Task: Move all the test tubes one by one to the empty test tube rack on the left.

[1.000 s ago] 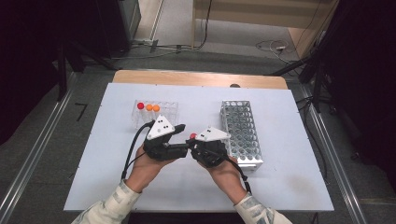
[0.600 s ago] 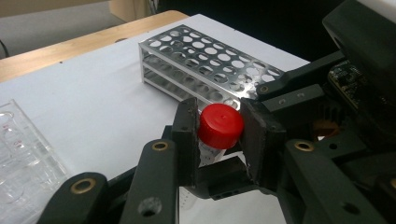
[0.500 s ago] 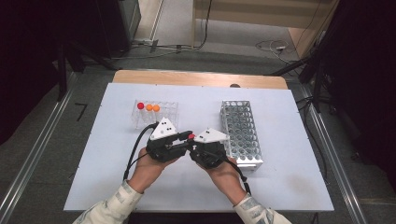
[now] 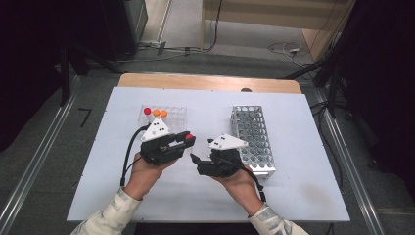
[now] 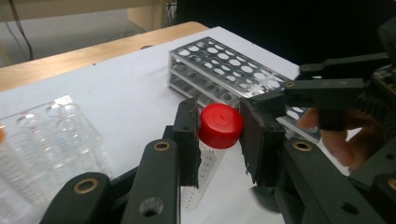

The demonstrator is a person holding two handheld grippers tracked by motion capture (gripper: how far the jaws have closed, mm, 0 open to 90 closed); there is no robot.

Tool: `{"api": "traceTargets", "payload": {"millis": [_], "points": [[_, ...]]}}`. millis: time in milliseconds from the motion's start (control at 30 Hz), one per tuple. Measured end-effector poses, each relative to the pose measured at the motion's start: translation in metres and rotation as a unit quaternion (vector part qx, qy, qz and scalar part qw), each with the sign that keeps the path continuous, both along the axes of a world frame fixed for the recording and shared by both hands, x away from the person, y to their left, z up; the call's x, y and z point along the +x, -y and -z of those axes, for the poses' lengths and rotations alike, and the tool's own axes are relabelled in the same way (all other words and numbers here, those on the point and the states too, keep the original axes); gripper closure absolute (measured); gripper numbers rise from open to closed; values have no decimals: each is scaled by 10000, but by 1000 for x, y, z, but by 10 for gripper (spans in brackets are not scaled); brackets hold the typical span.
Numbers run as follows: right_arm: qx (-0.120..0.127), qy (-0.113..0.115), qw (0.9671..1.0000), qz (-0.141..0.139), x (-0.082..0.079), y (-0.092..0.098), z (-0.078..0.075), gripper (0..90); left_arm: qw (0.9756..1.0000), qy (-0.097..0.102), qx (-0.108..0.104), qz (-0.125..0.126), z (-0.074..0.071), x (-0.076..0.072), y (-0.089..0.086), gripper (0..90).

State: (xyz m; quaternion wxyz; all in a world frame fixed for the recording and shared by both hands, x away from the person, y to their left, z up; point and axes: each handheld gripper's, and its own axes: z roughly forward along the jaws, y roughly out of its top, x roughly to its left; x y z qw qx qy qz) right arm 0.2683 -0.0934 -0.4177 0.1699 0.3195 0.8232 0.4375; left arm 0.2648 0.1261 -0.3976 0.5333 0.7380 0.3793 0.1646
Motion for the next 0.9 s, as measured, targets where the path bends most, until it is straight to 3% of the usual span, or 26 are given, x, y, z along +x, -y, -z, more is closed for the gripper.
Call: {"api": "traceTargets", "payload": {"millis": [367, 567, 900], "points": [[106, 59, 9999, 105, -3, 21, -4, 254, 9989, 50, -94, -454, -7, 0, -32, 693], [129, 41, 9997, 188, -3, 35, -5, 245, 9969, 19, -190, -768, -12, 1, -53, 693], [256, 131, 9980, 572, -4, 70, -8, 245, 9928, 27, -271, -1165, -18, 1, -80, 693]]}}
